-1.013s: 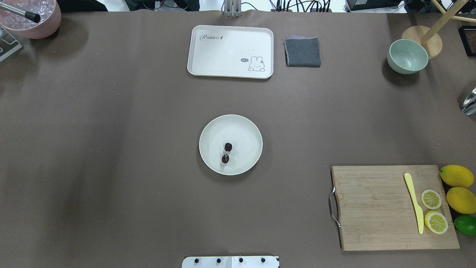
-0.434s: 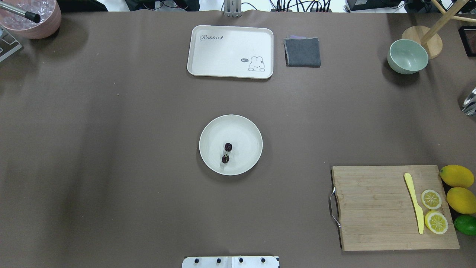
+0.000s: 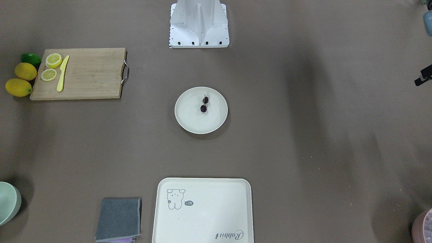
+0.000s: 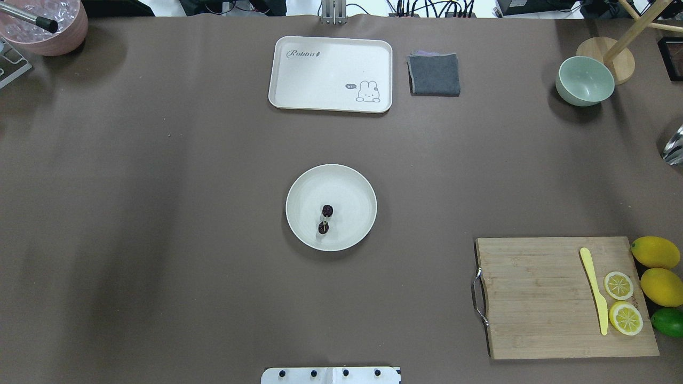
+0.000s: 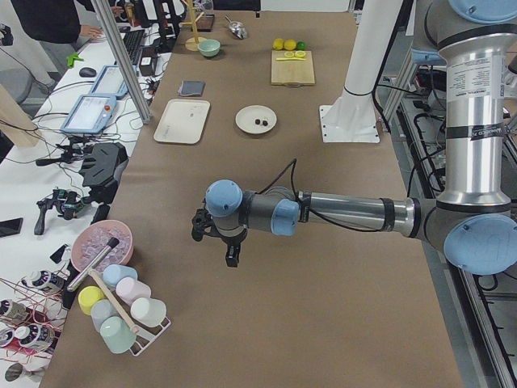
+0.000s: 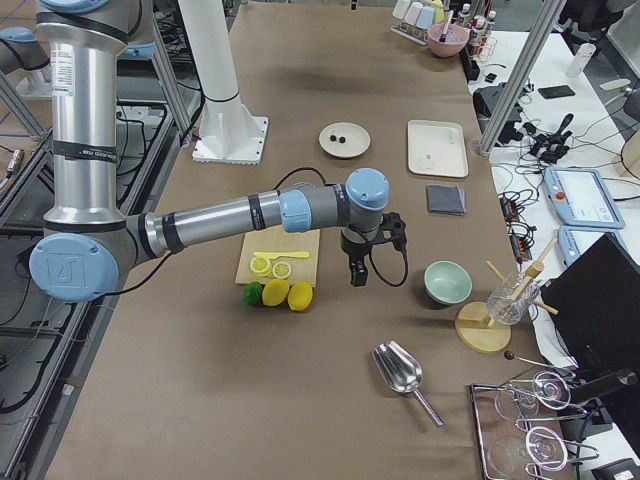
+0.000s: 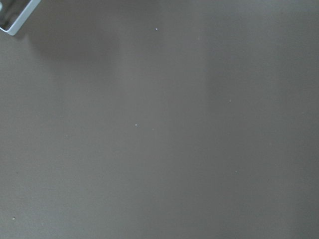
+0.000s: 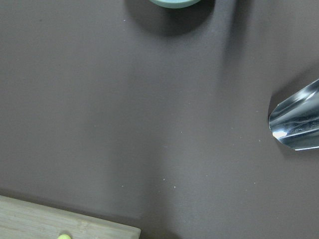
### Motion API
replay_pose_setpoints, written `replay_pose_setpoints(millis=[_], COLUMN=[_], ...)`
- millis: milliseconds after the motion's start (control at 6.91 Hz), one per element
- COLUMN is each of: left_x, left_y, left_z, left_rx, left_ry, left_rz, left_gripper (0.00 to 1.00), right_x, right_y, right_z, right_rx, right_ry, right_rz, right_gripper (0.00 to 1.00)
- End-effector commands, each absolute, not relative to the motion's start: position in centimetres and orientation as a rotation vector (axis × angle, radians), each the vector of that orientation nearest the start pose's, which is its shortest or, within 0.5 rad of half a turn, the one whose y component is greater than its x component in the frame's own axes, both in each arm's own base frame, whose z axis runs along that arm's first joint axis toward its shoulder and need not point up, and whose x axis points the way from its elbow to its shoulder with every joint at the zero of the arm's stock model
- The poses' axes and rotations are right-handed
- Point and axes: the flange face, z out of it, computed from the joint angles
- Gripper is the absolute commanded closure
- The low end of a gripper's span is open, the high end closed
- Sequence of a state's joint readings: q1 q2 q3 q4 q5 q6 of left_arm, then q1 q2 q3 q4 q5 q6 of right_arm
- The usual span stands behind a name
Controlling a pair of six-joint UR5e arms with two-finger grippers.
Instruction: Place red cherry on plate
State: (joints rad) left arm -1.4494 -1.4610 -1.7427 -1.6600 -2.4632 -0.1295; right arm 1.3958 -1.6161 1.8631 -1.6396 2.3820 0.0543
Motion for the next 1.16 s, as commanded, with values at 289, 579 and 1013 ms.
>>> replay_pose_setpoints(millis=[289, 579, 1013], left_x=[-0.4, -1.5, -5.3], left_y=[-44.9, -45.3, -45.9], left_z=[62.0, 67.5, 69.1], left_rx=[0.015, -0.011, -0.002], left_ry=[0.864, 0.793, 0.792], left_rz=[0.049, 0.098, 0.015], left_gripper=[0.02, 0.02, 0.02], right_x=[-0.1, 3.5, 4.7], right_y=[-48.0, -48.4, -48.3], right_z=[54.4, 57.8, 58.4], right_rx=[0.097, 0.103, 0.103], right_ry=[-0.822, -0.804, -0.801], right_rz=[-0.168, -0.171, -0.143], right_gripper=[0.0, 0.0, 0.0])
